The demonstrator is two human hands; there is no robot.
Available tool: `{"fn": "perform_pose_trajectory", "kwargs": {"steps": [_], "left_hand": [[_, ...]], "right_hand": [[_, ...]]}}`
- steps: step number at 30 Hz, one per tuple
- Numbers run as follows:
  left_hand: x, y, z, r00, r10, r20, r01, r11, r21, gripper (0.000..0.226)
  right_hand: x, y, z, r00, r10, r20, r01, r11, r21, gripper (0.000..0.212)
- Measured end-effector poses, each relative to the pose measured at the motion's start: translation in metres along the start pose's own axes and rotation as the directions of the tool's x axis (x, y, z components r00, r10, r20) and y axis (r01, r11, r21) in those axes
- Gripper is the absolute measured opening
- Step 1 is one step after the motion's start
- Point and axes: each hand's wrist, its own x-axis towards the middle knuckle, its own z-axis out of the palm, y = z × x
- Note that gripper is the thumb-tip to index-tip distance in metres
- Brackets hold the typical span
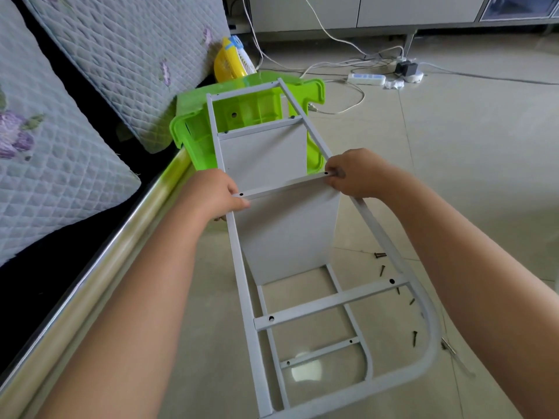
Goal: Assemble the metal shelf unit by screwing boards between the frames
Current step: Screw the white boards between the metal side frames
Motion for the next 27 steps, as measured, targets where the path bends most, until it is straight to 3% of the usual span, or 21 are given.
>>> {"fn": "perform_pose_trajectory", "kwargs": {"steps": [7,14,22,27], "left_hand": [[-0.011,0.012,-0.003,1.0,0.002,0.017,-0.004,0.991,0.131,0.045],[-0.008,0.009,-0.001,0.996,-0.045,0.07,0.045,0.999,-0.002,0.032],[-0.01,0.013,0.004,0.996,-0.093,0.01,0.092,0.994,0.055,0.035],[-0.012,0.011,0.004,0.999,-0.045,-0.025,0.048,0.993,0.105,0.033]], "right_hand": [[-0.005,0.001,-0.012,1.0,-0.023,0.003,0.023,1.0,-0.006,0.025],[0.002,-0.001,-0.016,0.992,0.046,0.12,-0.049,0.999,0.021,0.026],[-0.001,-0.004,0.0,0.995,0.085,-0.045,-0.086,0.996,-0.032,0.022],[0.002,-0.007,0.009,0.992,0.126,-0.033,-0.126,0.992,-0.017,0.022]]}}
